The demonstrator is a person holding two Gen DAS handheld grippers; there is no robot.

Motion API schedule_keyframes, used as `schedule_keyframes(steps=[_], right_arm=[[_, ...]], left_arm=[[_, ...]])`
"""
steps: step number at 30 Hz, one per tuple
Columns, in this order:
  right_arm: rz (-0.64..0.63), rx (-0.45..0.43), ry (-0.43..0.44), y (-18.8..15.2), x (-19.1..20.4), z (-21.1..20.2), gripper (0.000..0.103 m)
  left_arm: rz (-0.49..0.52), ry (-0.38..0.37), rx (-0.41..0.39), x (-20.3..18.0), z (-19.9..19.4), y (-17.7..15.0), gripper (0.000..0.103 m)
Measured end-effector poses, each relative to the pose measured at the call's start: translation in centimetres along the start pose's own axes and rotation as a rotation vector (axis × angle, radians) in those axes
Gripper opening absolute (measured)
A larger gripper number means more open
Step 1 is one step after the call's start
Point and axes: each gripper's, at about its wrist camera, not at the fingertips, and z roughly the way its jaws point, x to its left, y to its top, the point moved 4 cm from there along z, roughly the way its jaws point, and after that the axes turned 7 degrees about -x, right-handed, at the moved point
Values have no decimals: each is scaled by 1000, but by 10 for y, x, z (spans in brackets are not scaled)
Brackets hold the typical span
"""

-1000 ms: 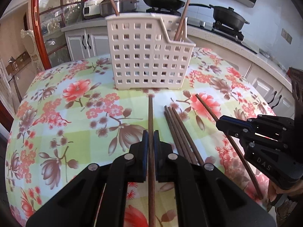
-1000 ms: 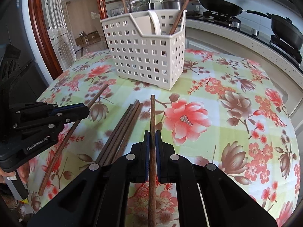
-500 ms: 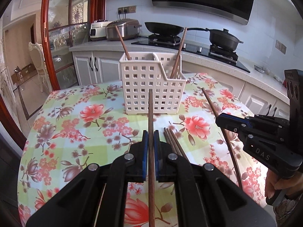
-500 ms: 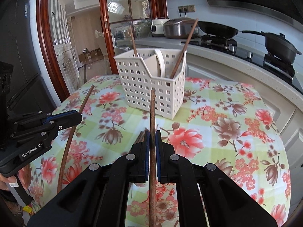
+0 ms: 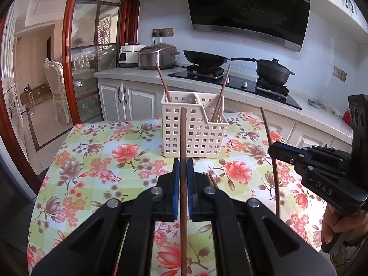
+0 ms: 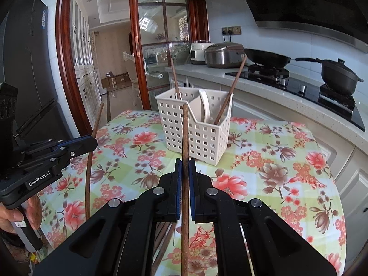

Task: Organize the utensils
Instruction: 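Lift both chopsticks and lower them into the white caddy with both grippers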

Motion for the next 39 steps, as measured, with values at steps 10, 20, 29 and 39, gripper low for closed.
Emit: schedule_keyframes(steps=[10,20,29,39], right_arm=[[-28,-46,11,7,10,-16,6],[-63,-79,28,15,21,-32,6],[-85,-136,14,24,22,-46,6],[-77,-162,14,47,14,-36,6]], left_arm=[[16,10,-58,-3,-23,11,6],[25,9,-80,-5,-35,16,6],[33,19,-114,-5,-47,25,6],[59,17,-168,-7,-35,64,6]])
